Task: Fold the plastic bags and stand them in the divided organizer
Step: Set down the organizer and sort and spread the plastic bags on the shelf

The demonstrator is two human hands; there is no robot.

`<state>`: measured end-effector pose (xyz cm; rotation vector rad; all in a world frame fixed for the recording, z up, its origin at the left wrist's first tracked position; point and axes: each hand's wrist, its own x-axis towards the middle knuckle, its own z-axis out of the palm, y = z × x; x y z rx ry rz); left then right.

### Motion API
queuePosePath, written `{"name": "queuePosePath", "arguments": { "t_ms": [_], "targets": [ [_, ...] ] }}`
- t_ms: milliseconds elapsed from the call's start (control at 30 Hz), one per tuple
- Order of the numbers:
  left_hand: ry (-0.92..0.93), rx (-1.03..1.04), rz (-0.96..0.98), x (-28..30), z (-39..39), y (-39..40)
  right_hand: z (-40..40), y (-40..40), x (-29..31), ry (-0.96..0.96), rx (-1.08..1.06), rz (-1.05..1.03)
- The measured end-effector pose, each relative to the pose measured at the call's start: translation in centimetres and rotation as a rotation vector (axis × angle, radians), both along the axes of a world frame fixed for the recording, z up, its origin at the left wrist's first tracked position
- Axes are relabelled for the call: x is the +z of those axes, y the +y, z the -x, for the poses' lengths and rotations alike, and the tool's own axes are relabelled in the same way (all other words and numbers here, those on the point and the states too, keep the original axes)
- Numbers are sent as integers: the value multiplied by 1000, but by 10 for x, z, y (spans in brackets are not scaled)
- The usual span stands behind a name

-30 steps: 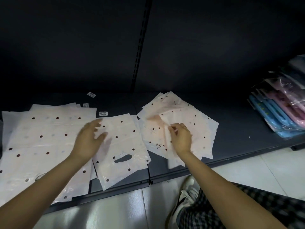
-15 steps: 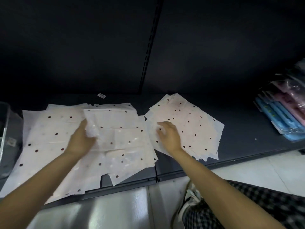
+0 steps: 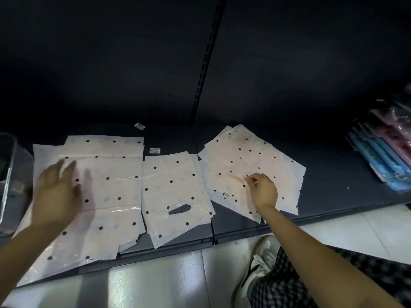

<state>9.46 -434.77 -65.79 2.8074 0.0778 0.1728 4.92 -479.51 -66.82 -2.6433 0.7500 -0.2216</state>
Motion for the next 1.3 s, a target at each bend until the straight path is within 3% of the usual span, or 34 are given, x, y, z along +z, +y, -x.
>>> {"name": "queuePosePath", "arguments": {
  "t_ms": [67, 167, 300, 367, 433, 567, 700, 800, 933, 1067, 1167, 1300],
  "targets": [
    [-26, -181, 68, -1, 2, -18, -8, 24, 8, -68, 73, -36],
    [198, -305, 463, 16, 15, -66, -20, 73, 21, -128, 164, -189],
    [604, -321, 867, 31, 33, -126, -26, 139, 26, -137, 231, -443],
    [654, -239, 941, 28, 36, -144, -25, 161, 24, -73, 302, -554],
    [530, -137, 813, 22, 32, -150, -22, 161, 20, -21, 376, -521],
    [339, 28, 692, 9, 19, -130, -22, 89, 8, 58, 352, -38],
    [258, -17, 532, -6, 11, -107, -8, -10, -2, 343, 83, 48],
    [232, -142, 440, -16, 15, -104, -1, -41, -10, 471, 63, 149],
    [226, -320, 203, -26, 24, -107, -2, -35, -10, 292, 83, 405],
    [238, -382, 128, -21, 25, -112, -11, -12, 4, 125, 91, 303],
    [293, -383, 412, -8, 27, -125, -23, 36, 20, 3, 234, 204],
    [581, -175, 1092, 24, 29, -150, -22, 113, 34, -127, 529, 109]
  ]
}}
